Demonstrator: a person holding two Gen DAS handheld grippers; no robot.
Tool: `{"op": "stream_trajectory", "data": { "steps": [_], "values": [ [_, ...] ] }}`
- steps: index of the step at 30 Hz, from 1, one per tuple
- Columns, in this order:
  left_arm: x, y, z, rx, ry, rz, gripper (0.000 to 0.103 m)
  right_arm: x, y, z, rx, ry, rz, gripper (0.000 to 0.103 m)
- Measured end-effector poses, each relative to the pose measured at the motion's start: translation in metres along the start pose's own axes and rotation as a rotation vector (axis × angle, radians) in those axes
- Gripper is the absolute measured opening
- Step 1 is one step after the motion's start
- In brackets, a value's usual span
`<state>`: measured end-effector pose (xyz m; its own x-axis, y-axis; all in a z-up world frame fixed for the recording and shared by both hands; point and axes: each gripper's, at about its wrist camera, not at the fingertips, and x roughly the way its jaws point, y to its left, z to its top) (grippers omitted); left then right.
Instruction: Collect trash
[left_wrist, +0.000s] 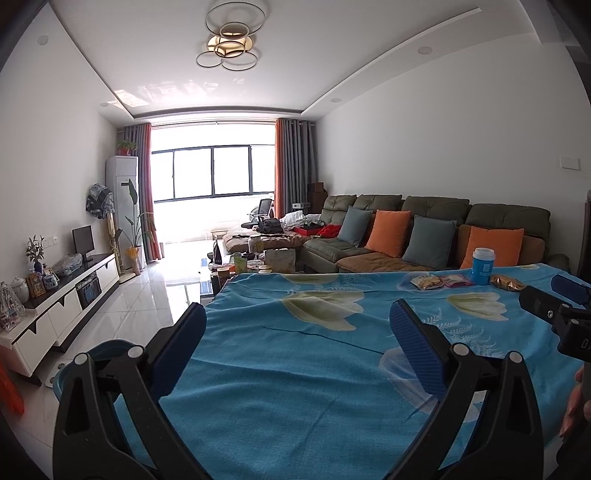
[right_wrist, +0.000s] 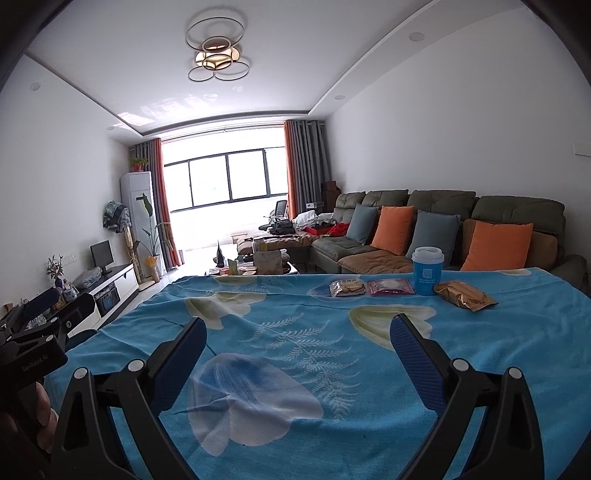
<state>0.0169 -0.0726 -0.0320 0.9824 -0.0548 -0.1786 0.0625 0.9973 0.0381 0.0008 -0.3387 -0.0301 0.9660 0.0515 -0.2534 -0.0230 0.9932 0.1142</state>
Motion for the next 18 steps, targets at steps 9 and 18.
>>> {"op": "stream_trajectory", "data": {
  "steps": [9, 18],
  "values": [
    [0.0006, -0.0004, 0.0002, 0.004, -0.003, 0.008, 0.098, 0.0003, -0.0010, 0.0002, -0.002, -0.001, -0.005, 0.096],
    [0.0015, -0.0007, 0.0011, 0.009, -0.004, 0.008, 0.098, -0.0004, -0.0022, 0.0019, -0.002, -0.005, -0.005, 0.096]
  ]
}}
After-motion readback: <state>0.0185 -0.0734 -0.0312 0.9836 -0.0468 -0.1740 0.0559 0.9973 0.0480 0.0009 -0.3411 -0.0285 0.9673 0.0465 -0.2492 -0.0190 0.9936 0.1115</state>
